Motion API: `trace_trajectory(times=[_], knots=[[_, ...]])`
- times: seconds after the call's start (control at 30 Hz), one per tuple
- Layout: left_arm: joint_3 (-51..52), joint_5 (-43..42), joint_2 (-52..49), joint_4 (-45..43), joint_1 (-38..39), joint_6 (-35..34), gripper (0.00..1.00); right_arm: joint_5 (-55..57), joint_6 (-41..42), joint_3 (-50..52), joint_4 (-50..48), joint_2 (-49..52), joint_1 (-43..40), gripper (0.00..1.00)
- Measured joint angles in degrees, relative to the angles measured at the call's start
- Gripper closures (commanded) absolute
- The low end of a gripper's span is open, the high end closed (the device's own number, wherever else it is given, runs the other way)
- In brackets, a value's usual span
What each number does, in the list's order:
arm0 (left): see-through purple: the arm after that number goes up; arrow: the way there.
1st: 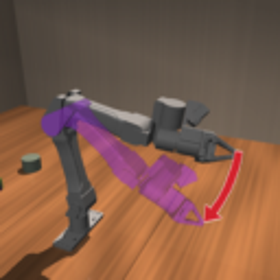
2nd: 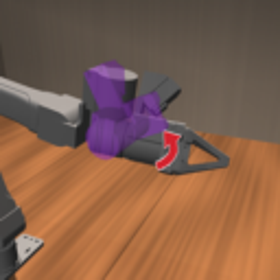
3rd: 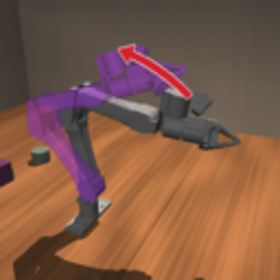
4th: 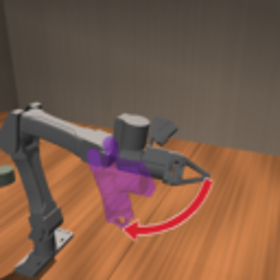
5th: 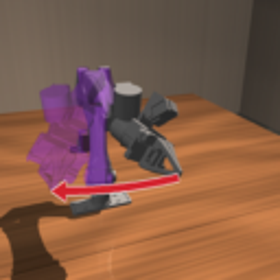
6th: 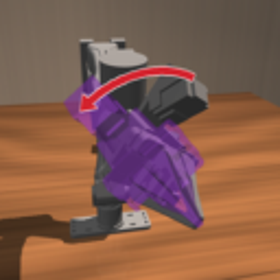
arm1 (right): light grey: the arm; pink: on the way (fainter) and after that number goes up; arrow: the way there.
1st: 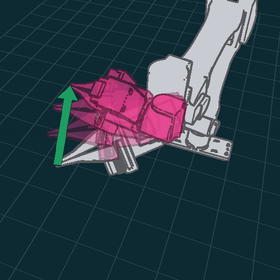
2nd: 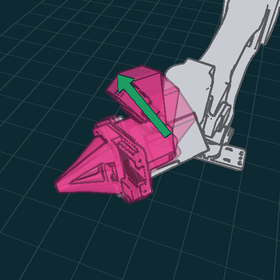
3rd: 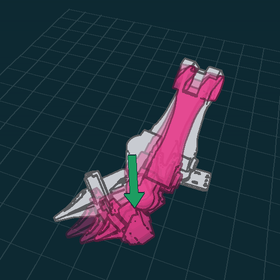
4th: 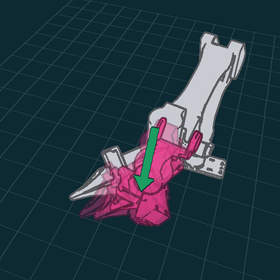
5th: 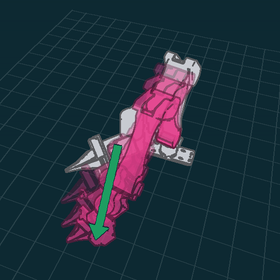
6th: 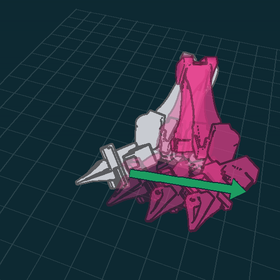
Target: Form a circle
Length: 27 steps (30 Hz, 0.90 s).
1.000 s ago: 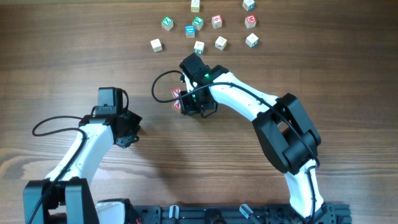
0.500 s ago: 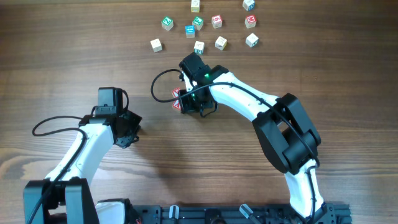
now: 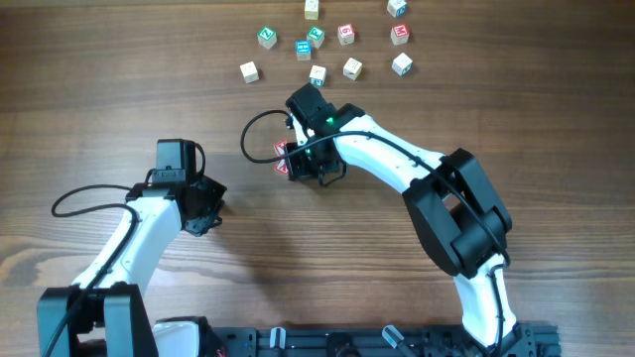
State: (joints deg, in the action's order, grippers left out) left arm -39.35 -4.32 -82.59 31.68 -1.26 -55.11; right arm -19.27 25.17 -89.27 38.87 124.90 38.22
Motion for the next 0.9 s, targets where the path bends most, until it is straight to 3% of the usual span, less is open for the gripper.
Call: trace_trajectory(times=[0.23,0.37,0.4,0.43,0.47,0.5,0.53,0.57,0.63,0.73,0.9], knots=[[0.0,0.0,0.0,0.1,0.0,0.3,0.96,7.0,1.4,0.4,15.8,-2.9,0.0,0.96],[0.0,-0.1,1.0,1.2,0.2,3.7,0.96,21.6,6.2,0.9,25.6,-18.6,0.0,0.95],[0.1,-0.2,2.6,2.0,0.6,4.5,0.96,25.0,7.4,0.9,27.8,-23.7,0.0,0.81],[0.3,-0.2,4.9,2.5,1.4,5.2,0.96,28.1,8.5,0.9,29.4,-29.0,0.0,0.56],[0.3,-0.2,7.7,3.0,2.5,5.7,0.96,31.3,9.9,0.7,31.3,-36.1,0.0,0.11],[0.3,-0.2,10.0,3.3,3.3,6.4,0.92,33.9,11.3,0.6,32.8,-43.8,-0.1,0.00],[0.4,0.0,16.4,3.5,5.8,6.9,0.80,35.3,12.1,0.5,33.4,-49.1,-0.1,0.01],[0.5,0.6,20.0,3.5,7.4,7.2,0.60,36.1,12.5,0.4,33.6,-53.7,0.0,0.00],[0.5,1.2,27.8,3.5,10.5,8.3,0.00,37.6,13.0,0.3,33.6,-61.0,0.0,0.00],[0.4,2.3,39.6,3.5,13.7,8.6,0.00,38.6,13.8,0.2,34.0,-71.8,0.0,0.00],[0.4,3.2,49.0,4.0,14.3,8.6,0.00,38.8,14.9,0.2,34.1,-84.8,0.0,0.00]])
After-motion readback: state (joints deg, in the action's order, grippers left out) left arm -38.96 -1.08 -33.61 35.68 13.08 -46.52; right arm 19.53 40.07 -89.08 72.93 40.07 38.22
